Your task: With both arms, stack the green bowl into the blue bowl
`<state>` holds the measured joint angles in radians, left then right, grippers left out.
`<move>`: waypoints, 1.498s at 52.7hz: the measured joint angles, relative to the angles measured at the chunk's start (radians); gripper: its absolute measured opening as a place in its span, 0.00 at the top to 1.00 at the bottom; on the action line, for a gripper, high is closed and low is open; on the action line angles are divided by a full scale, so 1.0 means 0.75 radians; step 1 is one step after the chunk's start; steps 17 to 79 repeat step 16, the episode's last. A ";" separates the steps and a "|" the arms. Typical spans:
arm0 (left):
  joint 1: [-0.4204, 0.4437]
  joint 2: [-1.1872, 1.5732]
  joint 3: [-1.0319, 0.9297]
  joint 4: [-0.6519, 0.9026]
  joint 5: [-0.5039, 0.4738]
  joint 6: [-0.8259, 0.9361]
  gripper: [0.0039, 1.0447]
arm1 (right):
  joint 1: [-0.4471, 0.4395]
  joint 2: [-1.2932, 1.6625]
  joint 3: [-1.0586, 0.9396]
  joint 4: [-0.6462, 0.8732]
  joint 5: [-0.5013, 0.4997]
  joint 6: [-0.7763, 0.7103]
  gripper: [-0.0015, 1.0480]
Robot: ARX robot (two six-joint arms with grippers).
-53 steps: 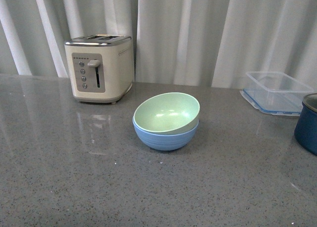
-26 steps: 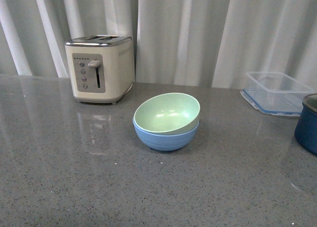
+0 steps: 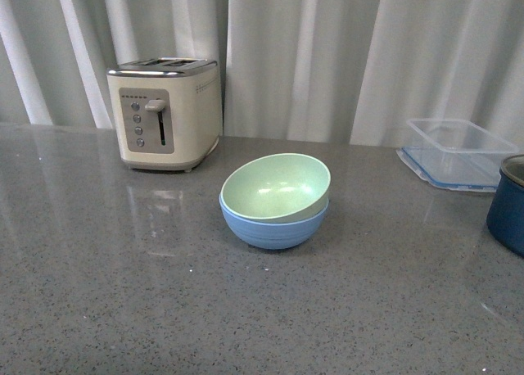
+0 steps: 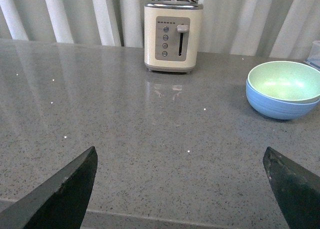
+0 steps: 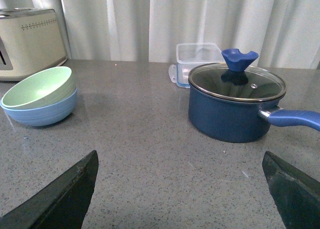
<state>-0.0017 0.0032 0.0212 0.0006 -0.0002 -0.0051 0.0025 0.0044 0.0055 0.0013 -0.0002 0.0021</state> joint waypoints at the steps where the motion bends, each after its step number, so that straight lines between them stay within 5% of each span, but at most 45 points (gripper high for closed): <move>1: 0.000 0.000 0.000 0.000 0.000 0.001 0.06 | 0.000 0.000 0.000 0.000 0.001 0.001 0.10; 79: 0.000 0.000 0.000 0.000 0.000 0.000 0.06 | 0.000 0.000 0.000 0.000 0.000 0.001 0.10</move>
